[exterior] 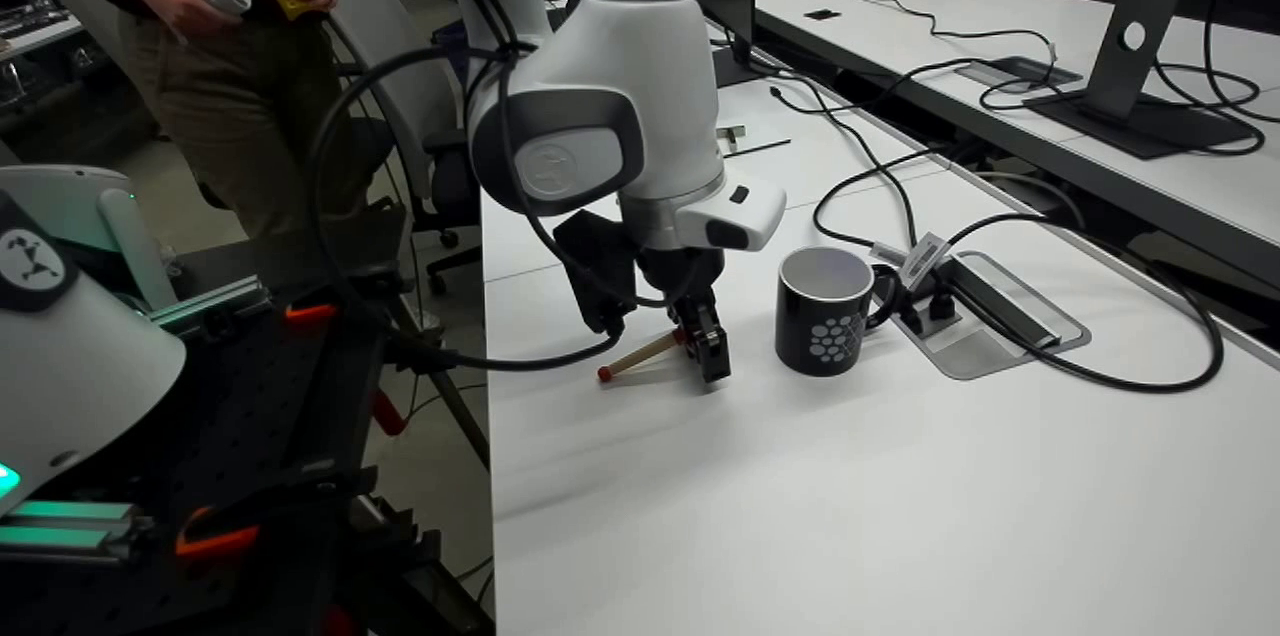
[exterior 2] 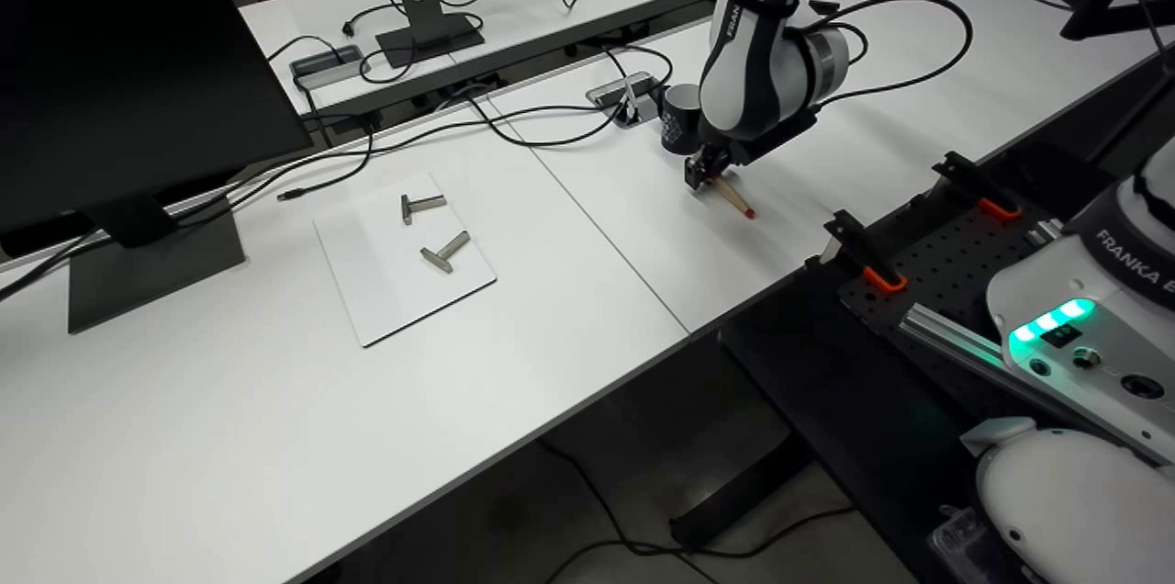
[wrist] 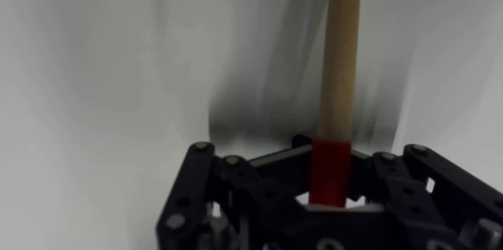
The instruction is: Pick the marker and put it in the cup
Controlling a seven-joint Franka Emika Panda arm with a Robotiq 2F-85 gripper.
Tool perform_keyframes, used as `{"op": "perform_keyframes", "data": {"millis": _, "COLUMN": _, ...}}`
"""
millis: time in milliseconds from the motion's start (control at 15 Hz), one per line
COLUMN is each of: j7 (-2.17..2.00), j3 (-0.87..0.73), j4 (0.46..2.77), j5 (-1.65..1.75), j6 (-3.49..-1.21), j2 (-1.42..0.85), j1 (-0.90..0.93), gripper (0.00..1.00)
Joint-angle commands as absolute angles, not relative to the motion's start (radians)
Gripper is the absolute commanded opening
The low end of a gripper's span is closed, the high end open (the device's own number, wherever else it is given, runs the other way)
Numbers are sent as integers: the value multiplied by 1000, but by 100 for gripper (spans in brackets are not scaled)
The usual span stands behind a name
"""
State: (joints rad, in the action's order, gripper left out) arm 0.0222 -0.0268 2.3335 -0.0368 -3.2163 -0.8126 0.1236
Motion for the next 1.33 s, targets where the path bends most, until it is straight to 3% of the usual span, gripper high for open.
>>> {"op": "perform_keyframes", "data": {"millis": 0, "j7": 5, "j3": -60, "j4": 2332, "j5": -28, "j6": -3206, "j2": -804, "j1": 154, "gripper": 0}}
{"op": "perform_keyframes", "data": {"millis": 1267, "j7": -51, "j3": -363, "j4": 2459, "j5": -172, "j6": -3385, "j2": -696, "j1": 520, "gripper": 0}}
